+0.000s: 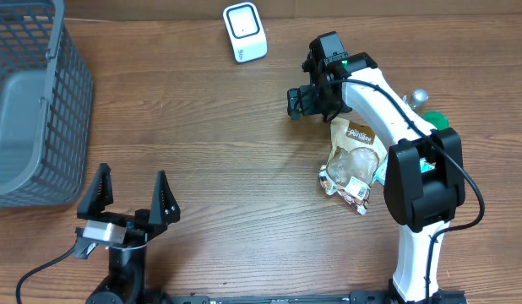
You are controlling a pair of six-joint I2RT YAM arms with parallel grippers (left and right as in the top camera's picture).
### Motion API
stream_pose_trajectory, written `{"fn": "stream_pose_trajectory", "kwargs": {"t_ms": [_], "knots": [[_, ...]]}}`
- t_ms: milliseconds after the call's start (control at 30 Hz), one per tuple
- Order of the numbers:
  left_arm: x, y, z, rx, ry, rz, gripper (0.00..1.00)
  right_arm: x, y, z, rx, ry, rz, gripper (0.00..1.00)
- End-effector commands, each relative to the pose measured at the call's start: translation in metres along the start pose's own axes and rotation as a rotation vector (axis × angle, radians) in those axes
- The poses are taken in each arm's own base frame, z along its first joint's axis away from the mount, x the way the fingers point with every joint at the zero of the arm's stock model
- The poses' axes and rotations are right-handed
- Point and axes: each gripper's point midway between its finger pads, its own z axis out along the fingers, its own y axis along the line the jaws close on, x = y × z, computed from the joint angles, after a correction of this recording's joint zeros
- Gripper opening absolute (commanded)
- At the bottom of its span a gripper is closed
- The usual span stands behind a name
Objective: Scan the item barcode
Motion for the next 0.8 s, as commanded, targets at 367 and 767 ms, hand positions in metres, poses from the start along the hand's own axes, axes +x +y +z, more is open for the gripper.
{"fn": "stream_pose_trajectory", "kwargs": {"t_ms": [367, 767], "knots": [[0.075, 0.047, -0.016, -0.21, 0.231, 0.065, 0.99, -0.008, 0.004, -0.006, -0.01, -0.026, -0.004, 1.0], [0.135, 0.067, -0.045, -0.28, 0.522, 0.185, 0.99, -0.008, 0.004, -0.006, -0.01, -0.026, -0.004, 1.0]]}}
